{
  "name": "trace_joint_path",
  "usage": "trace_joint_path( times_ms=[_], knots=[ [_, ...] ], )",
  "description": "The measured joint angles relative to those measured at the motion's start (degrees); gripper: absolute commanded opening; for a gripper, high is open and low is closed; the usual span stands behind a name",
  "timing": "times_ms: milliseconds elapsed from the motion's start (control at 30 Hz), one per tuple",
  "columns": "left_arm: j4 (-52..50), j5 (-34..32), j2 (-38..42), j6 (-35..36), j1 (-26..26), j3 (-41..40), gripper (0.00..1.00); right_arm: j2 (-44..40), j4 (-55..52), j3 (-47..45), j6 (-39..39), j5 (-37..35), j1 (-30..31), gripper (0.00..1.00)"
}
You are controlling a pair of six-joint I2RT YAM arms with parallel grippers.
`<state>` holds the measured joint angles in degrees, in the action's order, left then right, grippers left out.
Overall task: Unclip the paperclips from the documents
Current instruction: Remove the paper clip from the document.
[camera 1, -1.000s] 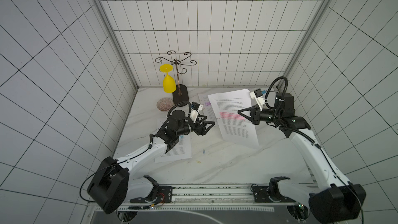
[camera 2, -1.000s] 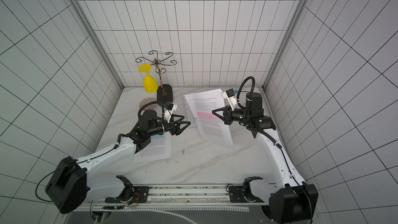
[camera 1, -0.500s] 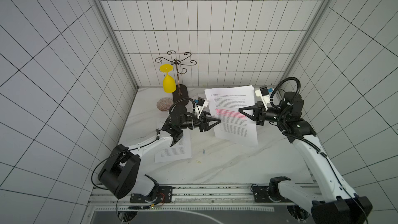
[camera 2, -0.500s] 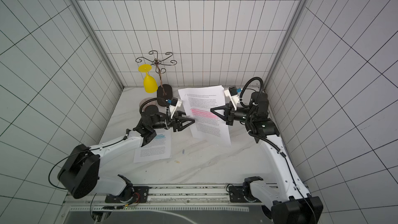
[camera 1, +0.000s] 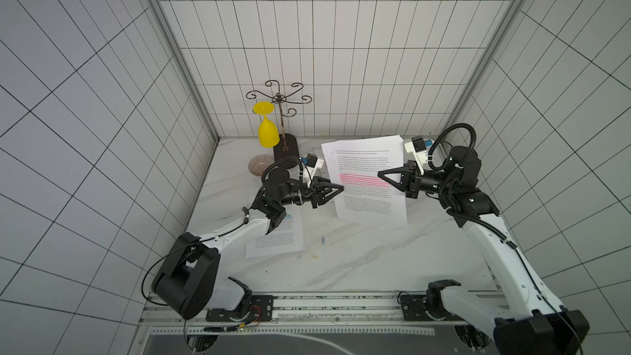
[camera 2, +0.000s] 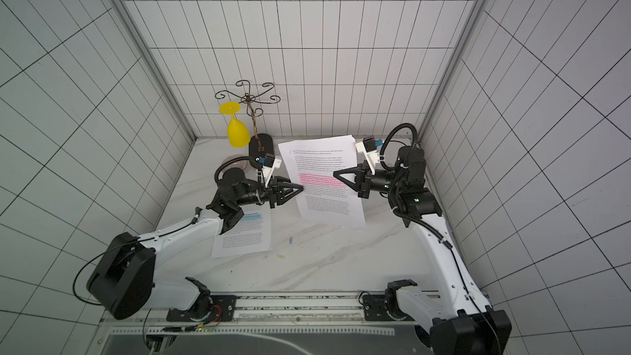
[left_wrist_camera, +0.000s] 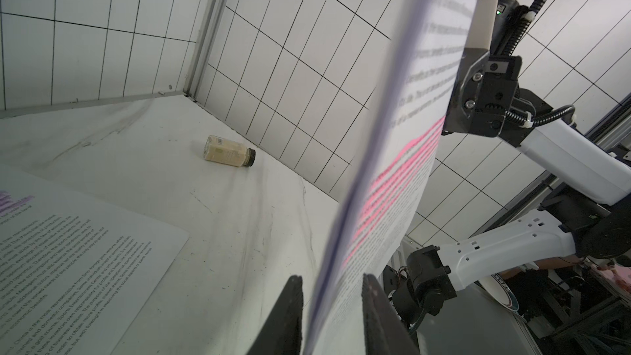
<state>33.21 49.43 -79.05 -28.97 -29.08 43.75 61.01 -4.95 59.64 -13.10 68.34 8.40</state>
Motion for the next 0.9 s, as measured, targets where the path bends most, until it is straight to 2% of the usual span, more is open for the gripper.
trace_joint_path(
  times_ms=[33,167,533,900],
  knots=[
    [-0.02,-0.15,0.20,-0.04,0.13,-0.11,0.25,0.00,0.07,-0.17,-0.02,0.00,0.00,0.00],
    [-0.11,-0.44,0.33,-0.50,0.52,-0.26,0.01,-0.07,0.11,-1.03,-0.02,-0.02,0.00,0.00],
    [-0.66,-0.22,0.37,-0.52,0.55,-0.74,0.00,-0.11,0.00,-1.36,-0.09,-0.74,-0.35,0.00],
    [-5.14,0.79,4.07,2.93,1.77,-1.84,0.00,1.29,-1.64,-1.36,-1.05,-1.55,-3.69,0.00]
  ],
)
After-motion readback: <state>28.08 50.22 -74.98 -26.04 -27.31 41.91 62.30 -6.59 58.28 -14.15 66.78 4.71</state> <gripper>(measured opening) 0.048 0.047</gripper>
